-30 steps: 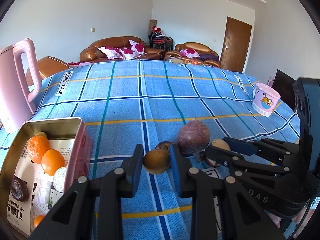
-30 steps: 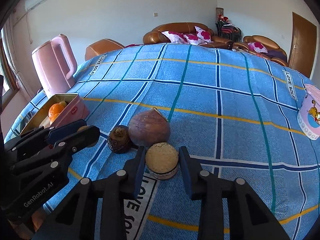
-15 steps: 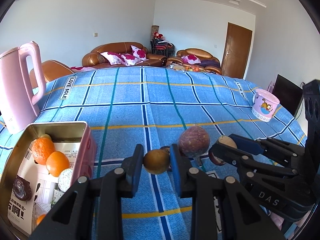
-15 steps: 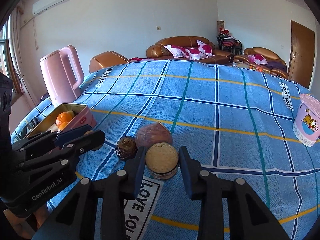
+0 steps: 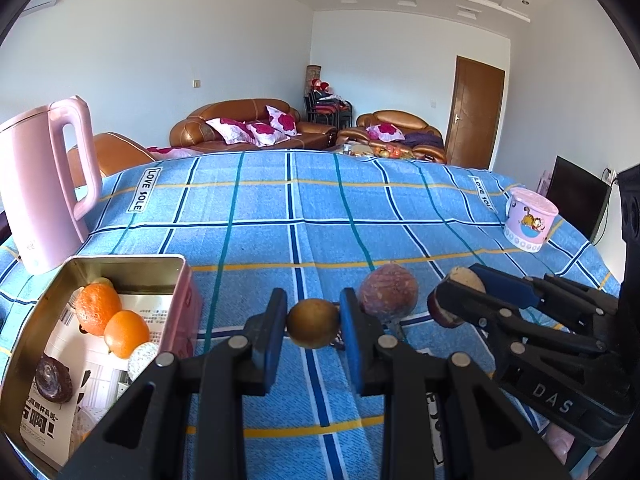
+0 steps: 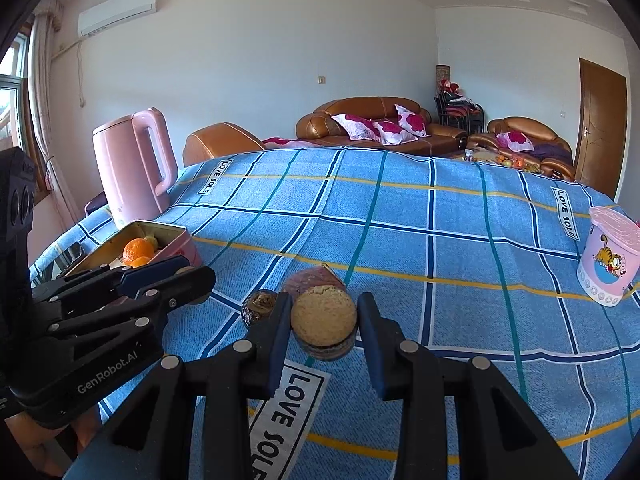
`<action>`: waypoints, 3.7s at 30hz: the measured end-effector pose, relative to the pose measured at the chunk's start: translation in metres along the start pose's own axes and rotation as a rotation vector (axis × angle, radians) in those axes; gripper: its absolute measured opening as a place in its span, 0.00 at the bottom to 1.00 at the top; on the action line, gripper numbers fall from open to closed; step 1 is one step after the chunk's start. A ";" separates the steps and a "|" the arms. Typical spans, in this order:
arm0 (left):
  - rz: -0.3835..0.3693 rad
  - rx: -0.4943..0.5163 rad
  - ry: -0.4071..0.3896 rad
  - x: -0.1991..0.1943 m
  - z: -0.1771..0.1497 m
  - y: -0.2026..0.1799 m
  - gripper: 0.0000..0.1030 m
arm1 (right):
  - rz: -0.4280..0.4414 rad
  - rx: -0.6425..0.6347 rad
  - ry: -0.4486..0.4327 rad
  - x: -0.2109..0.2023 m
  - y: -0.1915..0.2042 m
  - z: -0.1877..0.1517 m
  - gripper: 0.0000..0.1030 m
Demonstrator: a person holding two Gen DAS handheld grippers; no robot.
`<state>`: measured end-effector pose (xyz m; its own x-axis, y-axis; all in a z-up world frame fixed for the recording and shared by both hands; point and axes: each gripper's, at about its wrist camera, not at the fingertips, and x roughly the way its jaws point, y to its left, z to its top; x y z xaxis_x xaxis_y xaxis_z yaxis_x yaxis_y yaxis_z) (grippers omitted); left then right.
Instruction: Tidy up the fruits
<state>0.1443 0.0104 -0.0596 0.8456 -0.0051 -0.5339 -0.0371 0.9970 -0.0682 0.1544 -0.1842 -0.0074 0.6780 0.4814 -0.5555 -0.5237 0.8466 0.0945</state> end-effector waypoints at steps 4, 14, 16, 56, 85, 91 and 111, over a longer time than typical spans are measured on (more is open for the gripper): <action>0.005 0.004 -0.010 -0.002 0.000 -0.001 0.28 | -0.003 0.001 -0.021 -0.004 0.000 -0.001 0.34; 0.016 0.009 -0.051 -0.009 -0.001 -0.002 0.28 | -0.011 -0.002 -0.073 -0.015 -0.001 -0.002 0.35; 0.019 0.011 -0.059 -0.011 -0.001 -0.002 0.28 | -0.013 -0.002 -0.083 -0.017 -0.001 -0.002 0.35; 0.043 0.067 -0.218 -0.041 -0.005 -0.014 0.28 | -0.049 -0.051 -0.271 -0.053 0.009 -0.009 0.35; 0.096 -0.015 -0.239 -0.068 -0.016 0.035 0.28 | 0.048 -0.104 -0.217 -0.038 0.059 -0.008 0.35; 0.125 -0.035 -0.236 -0.073 -0.018 0.053 0.28 | 0.085 -0.119 -0.199 -0.028 0.077 -0.005 0.35; 0.215 -0.096 -0.227 -0.087 -0.023 0.103 0.28 | 0.157 -0.190 -0.182 -0.010 0.130 0.003 0.35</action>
<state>0.0552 0.1120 -0.0395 0.9098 0.2329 -0.3435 -0.2686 0.9614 -0.0594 0.0810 -0.0778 0.0129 0.6534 0.6500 -0.3880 -0.7048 0.7094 0.0018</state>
